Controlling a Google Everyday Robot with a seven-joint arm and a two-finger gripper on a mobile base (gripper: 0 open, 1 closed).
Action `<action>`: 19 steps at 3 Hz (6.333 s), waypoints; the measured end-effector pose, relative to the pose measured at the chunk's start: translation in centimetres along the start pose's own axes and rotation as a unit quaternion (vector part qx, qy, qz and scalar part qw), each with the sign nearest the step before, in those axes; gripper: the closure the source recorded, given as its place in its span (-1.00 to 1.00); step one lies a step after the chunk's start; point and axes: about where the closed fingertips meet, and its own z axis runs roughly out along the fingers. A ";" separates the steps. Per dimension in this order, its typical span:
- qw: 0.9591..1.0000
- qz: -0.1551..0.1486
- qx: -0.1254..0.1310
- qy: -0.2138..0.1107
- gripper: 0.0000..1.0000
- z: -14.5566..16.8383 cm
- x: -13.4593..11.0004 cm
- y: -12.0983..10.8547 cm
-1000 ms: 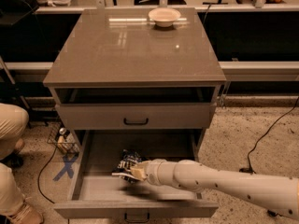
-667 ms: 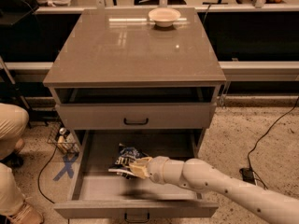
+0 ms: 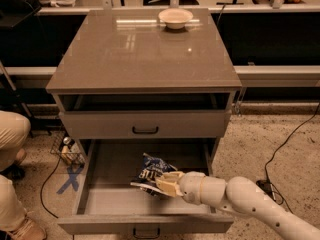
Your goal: Pick blue chip bag from middle drawer and place on counter
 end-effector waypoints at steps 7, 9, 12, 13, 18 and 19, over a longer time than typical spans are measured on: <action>0.967 -0.171 0.093 -0.167 1.00 -13.6 -16.5 0.1; 0.930 -0.266 0.130 -0.218 1.00 -17.4 -26.9 0.6; 0.872 -0.393 0.138 -0.256 1.00 -18.9 -39.3 3.9; 0.868 -0.410 0.145 -0.239 1.00 -17.6 -41.1 3.9; 0.891 -0.376 0.231 -0.107 1.00 -6.4 -44.9 -6.1; 0.900 -0.353 0.233 -0.103 0.46 -4.0 -44.6 -7.9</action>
Offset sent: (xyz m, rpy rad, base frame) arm 0.0153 -0.0569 0.0771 0.0848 -0.2264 -0.1400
